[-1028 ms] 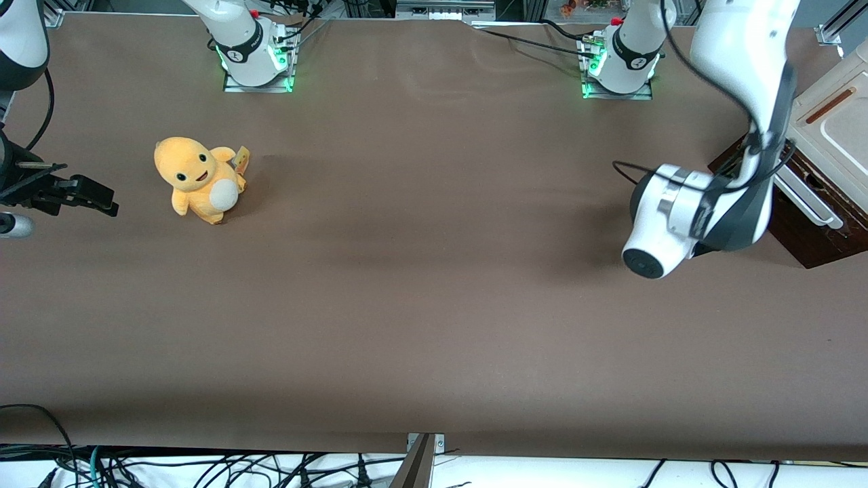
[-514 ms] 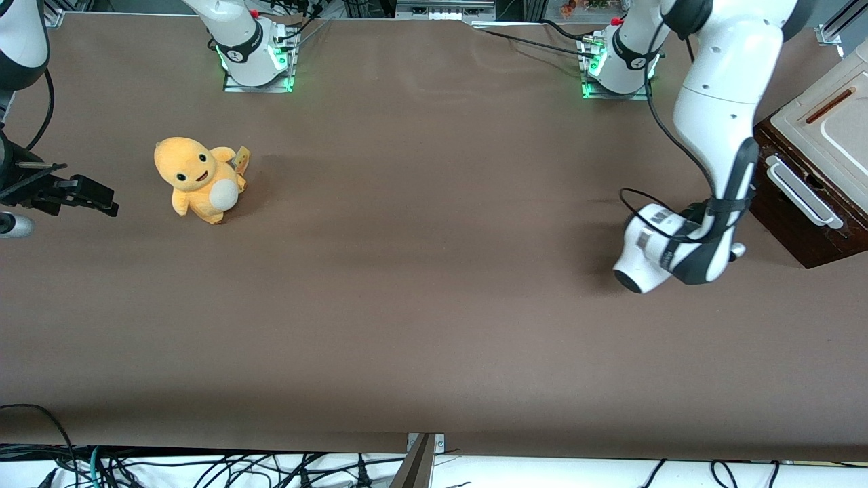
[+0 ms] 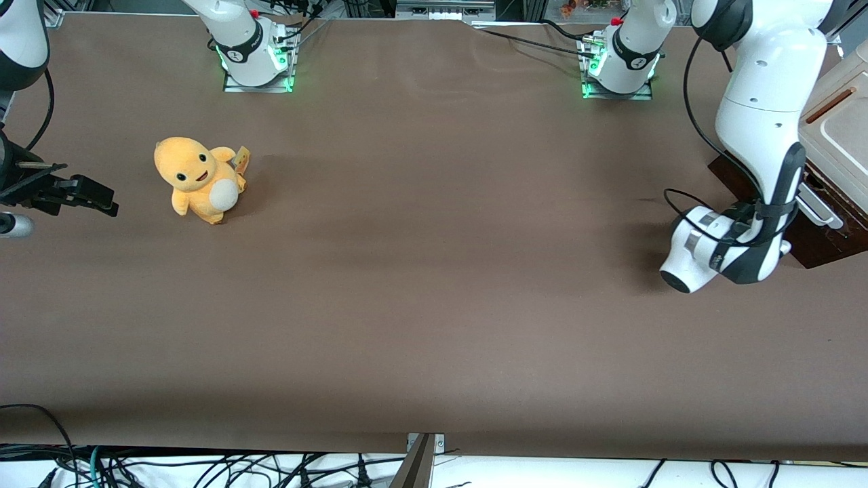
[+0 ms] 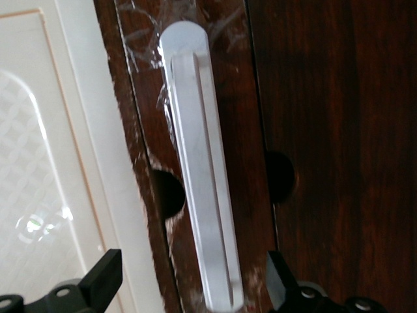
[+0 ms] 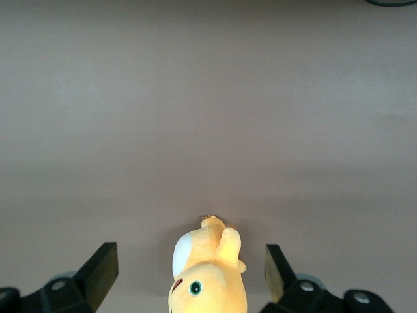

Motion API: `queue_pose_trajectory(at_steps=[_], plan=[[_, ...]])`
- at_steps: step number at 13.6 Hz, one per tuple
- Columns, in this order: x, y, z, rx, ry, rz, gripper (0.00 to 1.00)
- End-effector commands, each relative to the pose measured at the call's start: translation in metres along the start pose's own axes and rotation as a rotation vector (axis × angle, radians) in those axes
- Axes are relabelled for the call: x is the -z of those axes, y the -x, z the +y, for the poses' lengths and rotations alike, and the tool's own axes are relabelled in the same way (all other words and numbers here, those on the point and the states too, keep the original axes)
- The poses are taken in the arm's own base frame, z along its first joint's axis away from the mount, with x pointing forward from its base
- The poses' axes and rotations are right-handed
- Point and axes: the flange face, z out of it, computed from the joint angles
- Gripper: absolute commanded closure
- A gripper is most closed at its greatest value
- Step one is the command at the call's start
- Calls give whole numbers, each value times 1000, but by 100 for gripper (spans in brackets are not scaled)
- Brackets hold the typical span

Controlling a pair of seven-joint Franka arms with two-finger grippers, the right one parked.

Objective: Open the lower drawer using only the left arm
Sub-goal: 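Align the left gripper on the white bar handle and close it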

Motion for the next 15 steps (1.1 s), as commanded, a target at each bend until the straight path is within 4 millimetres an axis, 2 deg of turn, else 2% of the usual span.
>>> queue_pose_trajectory(at_steps=[1,2,4,8,10,12,15], plan=[[-5,-3,-6,-4,6,27,26],[-6,-4,-4,-6,19,29,36],[-14,-10,-3,-7,35,20,49],[-11,-12,-5,0,45,27,72],[-11,-13,-5,1,47,25,77],[-9,-12,-6,2,55,19,90],[-8,-12,-7,4,60,17,95]])
